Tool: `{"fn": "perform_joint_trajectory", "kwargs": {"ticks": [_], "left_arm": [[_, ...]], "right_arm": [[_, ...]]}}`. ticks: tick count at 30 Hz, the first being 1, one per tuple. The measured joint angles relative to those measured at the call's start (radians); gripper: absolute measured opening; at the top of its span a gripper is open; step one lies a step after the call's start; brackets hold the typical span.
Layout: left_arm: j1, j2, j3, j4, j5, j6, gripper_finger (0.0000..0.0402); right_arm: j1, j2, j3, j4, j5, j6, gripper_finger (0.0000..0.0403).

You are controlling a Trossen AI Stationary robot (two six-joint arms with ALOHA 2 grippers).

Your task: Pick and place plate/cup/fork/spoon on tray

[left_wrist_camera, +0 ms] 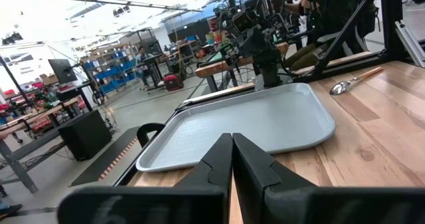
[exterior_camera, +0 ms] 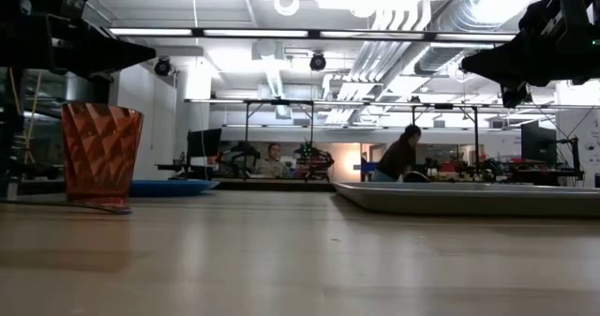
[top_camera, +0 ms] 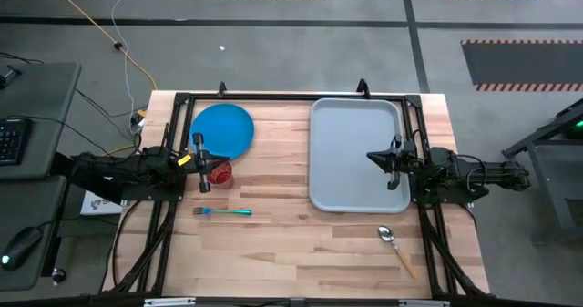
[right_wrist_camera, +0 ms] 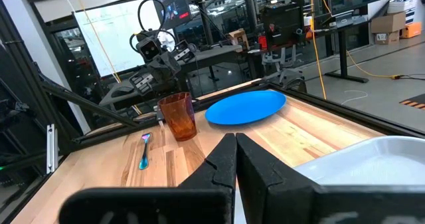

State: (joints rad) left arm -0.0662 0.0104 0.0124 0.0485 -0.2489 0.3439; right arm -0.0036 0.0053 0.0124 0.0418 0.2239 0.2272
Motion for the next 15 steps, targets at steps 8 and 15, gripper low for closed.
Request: {"fn": "perform_joint_trajectory", "kwargs": {"ticks": [8, 15], "left_arm": [[0.0, 0.0, 0.0, 0.0, 0.0, 0.0, 0.0003], [0.0, 0.0, 0.0, 0.0, 0.0, 0.0, 0.0003]], "right_arm": [[0.0, 0.0, 0.0, 0.0, 0.0, 0.0, 0.0], [0.0, 0.0, 0.0, 0.105, 0.001, 0.17, 0.0]]}}
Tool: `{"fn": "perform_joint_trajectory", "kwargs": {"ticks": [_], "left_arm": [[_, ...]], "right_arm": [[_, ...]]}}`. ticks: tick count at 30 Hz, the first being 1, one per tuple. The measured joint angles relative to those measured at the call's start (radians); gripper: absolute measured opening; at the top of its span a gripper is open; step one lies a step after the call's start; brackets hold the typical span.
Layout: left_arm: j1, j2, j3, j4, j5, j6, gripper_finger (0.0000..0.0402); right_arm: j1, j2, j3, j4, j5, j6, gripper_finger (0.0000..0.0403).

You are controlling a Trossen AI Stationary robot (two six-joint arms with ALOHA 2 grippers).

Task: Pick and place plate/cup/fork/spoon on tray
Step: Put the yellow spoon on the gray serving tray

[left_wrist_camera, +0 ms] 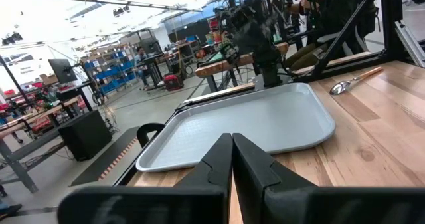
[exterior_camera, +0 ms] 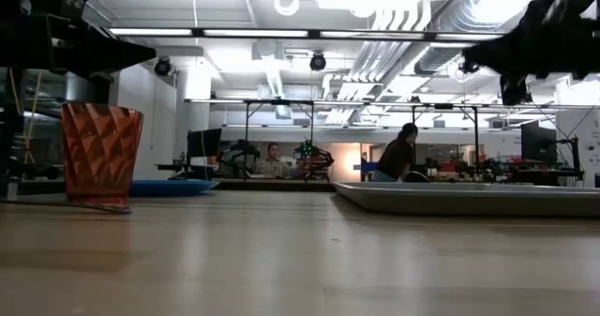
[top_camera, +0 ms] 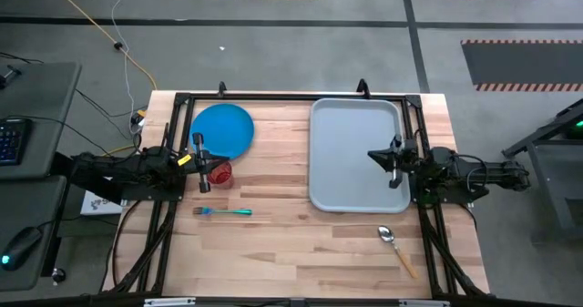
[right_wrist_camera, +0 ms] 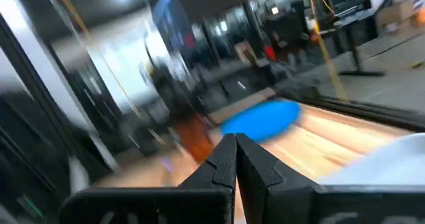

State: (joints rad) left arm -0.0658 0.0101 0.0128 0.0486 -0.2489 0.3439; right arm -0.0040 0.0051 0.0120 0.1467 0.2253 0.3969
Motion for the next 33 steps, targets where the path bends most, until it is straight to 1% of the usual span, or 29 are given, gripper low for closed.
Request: {"fn": "perform_joint_trajectory", "kwargs": {"ticks": [5, 8, 10, 12, 15, 17, 18, 20, 23, 25, 27, 28, 30, 31, 33], "left_arm": [[0.0, 0.0, 0.0, 0.0, 0.0, 0.0, 0.0003], [0.0, 0.0, 0.0, 0.0, 0.0, 0.0, 0.0003], [0.0, 0.0, 0.0, 0.0, 0.0, 0.0, 0.0003], [0.0, 0.0, 0.0, 0.0, 0.0, 0.0, 0.0003], [0.0, 0.0, 0.0, 0.0, 0.0, 0.0, 0.0003], [0.0, 0.0, 0.0, 0.0, 0.0, 0.0, 0.0003], [0.0, 0.0, 0.0, 0.0, 0.0, 0.0, 0.0003], [0.0, 0.0, 0.0, 0.0, 0.0, 0.0, 0.0003], [0.0, 0.0, 0.0, 0.0, 0.0, 0.0, 0.0003], [0.0, 0.0, 0.0, 0.0, 0.0, 0.0, 0.0003], [0.0, 0.0, 0.0, 0.0, 0.0, 0.0, 0.0003], [0.0, 0.0, 0.0, 0.0, 0.0, 0.0, 0.0003], [0.0, 0.0, 0.0, 0.0, 0.0, 0.0, 0.0003], [0.0, 0.0, 0.0, 0.0, 0.0, 0.0, 0.0003], [0.0, 0.0, 0.0, 0.0, 0.0, 0.0, 0.0003]], "right_arm": [[0.0, 0.006, 0.0, 0.311, 0.078, 0.32, 0.0], [-0.005, 0.022, 0.0, 0.472, 0.145, 0.382, 0.0], [-0.009, 0.057, 0.006, 0.548, 0.153, 0.439, 0.0001], [-0.007, 0.119, 0.052, 0.528, 0.156, 0.474, 0.0006], [0.005, 0.284, 0.183, 0.389, 0.138, 0.511, 0.0028], [0.014, 0.416, 0.299, 0.271, 0.076, 0.522, 0.0052], [0.018, 0.489, 0.367, 0.194, 0.027, 0.523, 0.0066], [0.026, 0.615, 0.503, -0.002, -0.116, 0.523, 0.0095], [0.036, 0.793, 0.706, -0.388, -0.392, 0.516, 0.0132], [0.065, 0.896, 0.814, -0.641, -0.557, 0.537, 0.0148], [0.123, 0.98, 0.895, -0.846, -0.677, 0.56, 0.0158], [0.158, 1.012, 0.926, -0.943, -0.712, 0.576, 0.016], [0.241, 1.065, 0.97, -1.104, -0.724, 0.645, 0.0162], [0.287, 1.083, 0.979, -1.148, -0.713, 0.697, 0.0162], [0.389, 1.112, 0.978, -1.174, -0.676, 0.822, 0.0162]]}}
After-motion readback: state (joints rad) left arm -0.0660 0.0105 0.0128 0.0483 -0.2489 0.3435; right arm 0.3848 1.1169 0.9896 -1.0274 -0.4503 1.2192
